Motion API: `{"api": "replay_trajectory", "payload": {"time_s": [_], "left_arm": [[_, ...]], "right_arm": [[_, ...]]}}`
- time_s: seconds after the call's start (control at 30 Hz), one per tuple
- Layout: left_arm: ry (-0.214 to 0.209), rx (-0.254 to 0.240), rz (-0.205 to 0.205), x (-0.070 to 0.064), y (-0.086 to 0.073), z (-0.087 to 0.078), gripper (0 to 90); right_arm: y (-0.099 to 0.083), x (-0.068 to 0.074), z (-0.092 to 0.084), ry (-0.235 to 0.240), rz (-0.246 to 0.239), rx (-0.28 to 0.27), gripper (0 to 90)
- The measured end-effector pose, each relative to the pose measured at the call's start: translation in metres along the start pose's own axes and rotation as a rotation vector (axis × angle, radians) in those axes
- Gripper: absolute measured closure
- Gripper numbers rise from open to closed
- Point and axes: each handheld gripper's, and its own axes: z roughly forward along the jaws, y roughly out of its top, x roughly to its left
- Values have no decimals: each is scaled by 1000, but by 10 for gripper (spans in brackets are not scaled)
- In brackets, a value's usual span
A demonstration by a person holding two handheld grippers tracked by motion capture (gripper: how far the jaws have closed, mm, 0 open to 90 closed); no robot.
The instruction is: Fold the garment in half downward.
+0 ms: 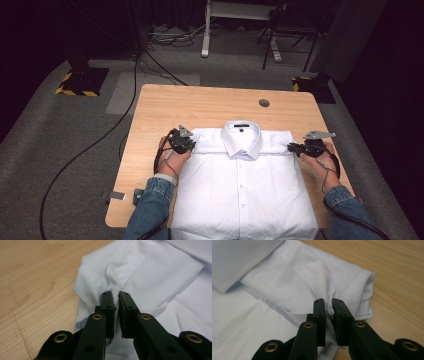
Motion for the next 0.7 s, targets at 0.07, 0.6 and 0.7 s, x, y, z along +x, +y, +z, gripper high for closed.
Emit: {"api": "replay_trajectory", "payload": {"time_s": [0.07, 0.6, 0.7], "left_arm": [[-3, -30, 1, -1, 4, -10, 832], [-84, -60, 103, -61, -36, -100, 830], [-120, -10, 97, -70, -58, -92, 830]], "right_arm": [[5, 2, -10, 6, -8, -21, 819], [-20, 43, -98, 116, -79, -67, 818], [-47, 49, -92, 145, -56, -21, 818]]}}
